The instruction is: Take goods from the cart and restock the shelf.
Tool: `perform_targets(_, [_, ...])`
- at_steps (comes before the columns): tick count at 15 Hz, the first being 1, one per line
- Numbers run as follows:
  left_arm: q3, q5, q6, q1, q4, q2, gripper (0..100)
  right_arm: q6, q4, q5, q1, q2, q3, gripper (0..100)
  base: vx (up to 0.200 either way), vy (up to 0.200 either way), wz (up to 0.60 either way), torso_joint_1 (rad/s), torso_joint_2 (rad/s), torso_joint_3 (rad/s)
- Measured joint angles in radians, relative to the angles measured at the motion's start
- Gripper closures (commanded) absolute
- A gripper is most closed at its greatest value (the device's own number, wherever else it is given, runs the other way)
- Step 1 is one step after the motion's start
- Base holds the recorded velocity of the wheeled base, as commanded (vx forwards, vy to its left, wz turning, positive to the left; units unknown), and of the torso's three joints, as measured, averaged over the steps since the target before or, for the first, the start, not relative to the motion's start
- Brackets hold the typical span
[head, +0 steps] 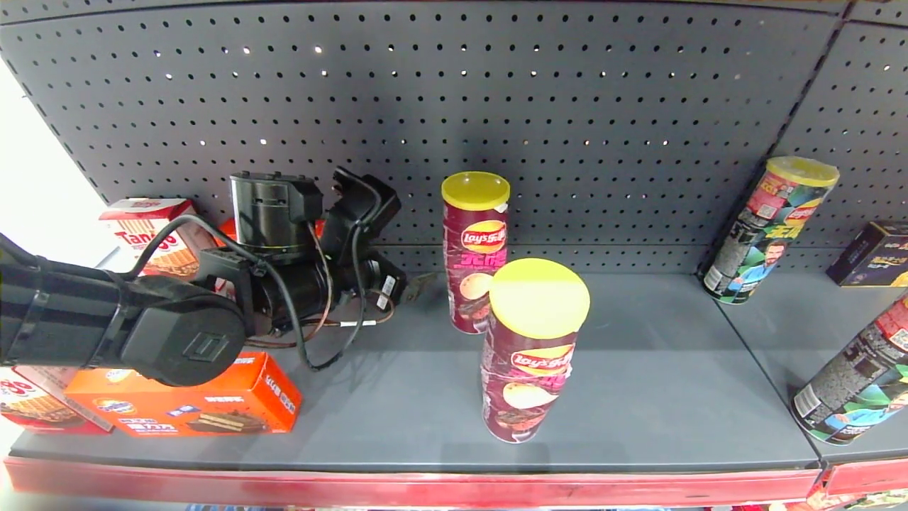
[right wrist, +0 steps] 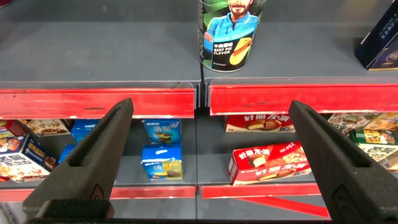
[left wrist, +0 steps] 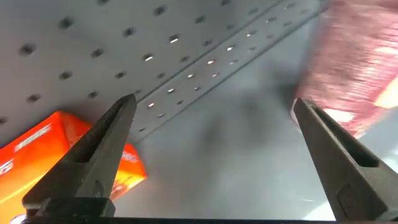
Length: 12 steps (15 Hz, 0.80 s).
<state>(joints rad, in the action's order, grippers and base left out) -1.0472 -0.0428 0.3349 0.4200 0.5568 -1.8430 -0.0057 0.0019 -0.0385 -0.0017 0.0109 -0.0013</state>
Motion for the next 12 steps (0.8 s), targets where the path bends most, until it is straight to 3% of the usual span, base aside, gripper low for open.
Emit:
perform_targets(4, [0.001,0.006,0.000,0.031,-0.014,0.003,0,0.000,0.000,0.000,0.000,0.000,0.000,0,0.000,0.000,0.00,0.000,0.00,0.000])
perform_targets(12, [-0.003,0.031,0.000,0.034,-0.001,-0.016,0,0.000,0.000,0.000,0.000,0.000,0.000,0,0.000,0.000,0.00,0.000,0.00,0.000])
